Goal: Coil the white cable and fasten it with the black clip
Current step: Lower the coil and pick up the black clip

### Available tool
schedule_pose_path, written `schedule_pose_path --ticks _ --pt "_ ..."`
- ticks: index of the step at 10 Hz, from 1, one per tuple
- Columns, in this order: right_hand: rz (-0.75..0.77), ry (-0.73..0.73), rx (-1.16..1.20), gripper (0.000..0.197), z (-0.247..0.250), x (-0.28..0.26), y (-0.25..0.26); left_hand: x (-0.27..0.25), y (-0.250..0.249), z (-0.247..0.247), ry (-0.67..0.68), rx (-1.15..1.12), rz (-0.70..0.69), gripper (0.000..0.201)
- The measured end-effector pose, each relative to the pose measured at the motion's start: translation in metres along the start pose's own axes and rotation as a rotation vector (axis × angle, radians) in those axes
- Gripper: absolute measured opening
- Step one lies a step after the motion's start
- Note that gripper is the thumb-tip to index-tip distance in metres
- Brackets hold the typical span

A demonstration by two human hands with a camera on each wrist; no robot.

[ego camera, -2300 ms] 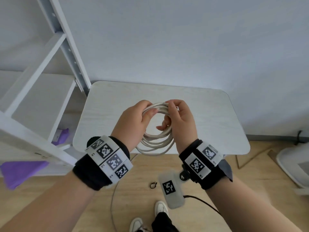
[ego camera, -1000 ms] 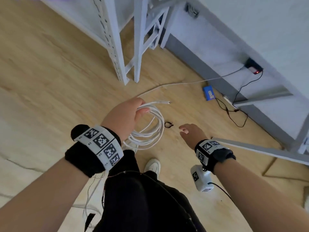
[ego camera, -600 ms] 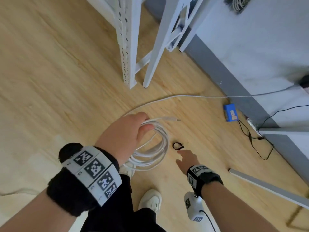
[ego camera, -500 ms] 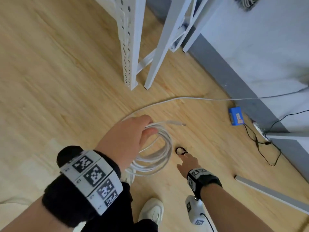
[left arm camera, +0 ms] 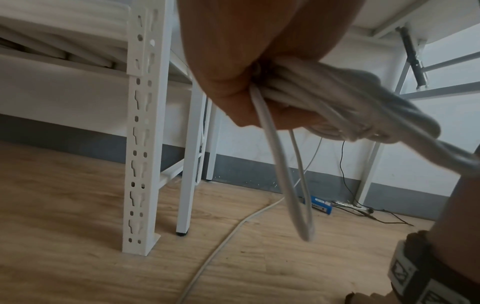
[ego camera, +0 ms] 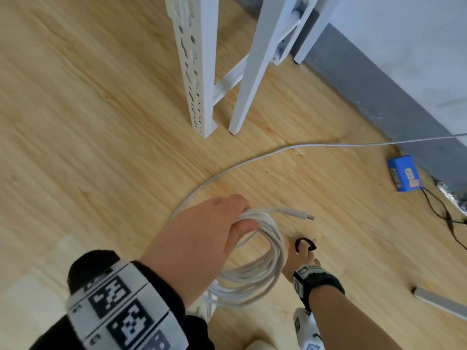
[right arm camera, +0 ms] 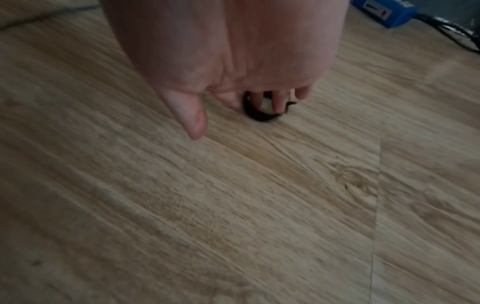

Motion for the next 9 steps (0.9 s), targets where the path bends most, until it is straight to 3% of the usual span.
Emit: schedule_pose_path --ticks 1,2,3,4,5,6,7,8,9 --pt "0.053 -0.059 0.033 0.056 0.019 -0.014 0.001 -0.001 -0.004 0.002 -0.025 0.010 -0.013 0.042" --pt "0.245 -0.106 0.206 0.050 0.054 -0.054 0.003 -0.006 -0.021 0.017 -0.057 0.017 0.012 0.047" --pt "0.467 -0.184 0.522 0.033 0.108 -0.120 -0.004 -0.009 -0.053 0.047 -0.117 0.030 -0.005 0.042" --pt "0.621 -0.267 0.844 0.032 0.168 -0.203 -0.024 -0.007 -0.099 0.087 -0.162 0.008 -0.032 0.037" --pt "0.761 -0.311 1.094 0.047 0.224 -0.293 -0.050 -0.004 -0.153 0.134 -0.190 0.001 -0.064 0.047" --pt "0.895 -0.380 1.169 0.053 0.272 -0.376 -0.081 -0.002 -0.209 0.181 -0.205 0.002 -0.117 0.045" --pt "0.976 -0.512 1.071 0.051 0.299 -0.442 -0.116 0.000 -0.269 0.228 -0.203 0.012 -0.192 0.047" --pt "1.019 -0.534 1.019 0.054 0.322 -0.490 -0.152 -0.005 -0.333 0.272 -0.146 0.019 -0.259 0.075" --pt "0.899 -0.619 0.790 0.057 0.245 -0.488 -0.192 -0.016 -0.391 0.304 -0.048 0.069 -0.277 0.078"
Point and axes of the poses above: each hand's wrist, its own x-axis towards the middle knuckle, its own z-axis out of the back of the hand, y = z × x, the point moved 4 cm from there along x, towards the middle knuckle, and after that the axes turned 10 degrees about -z, right-handed, at the moved point
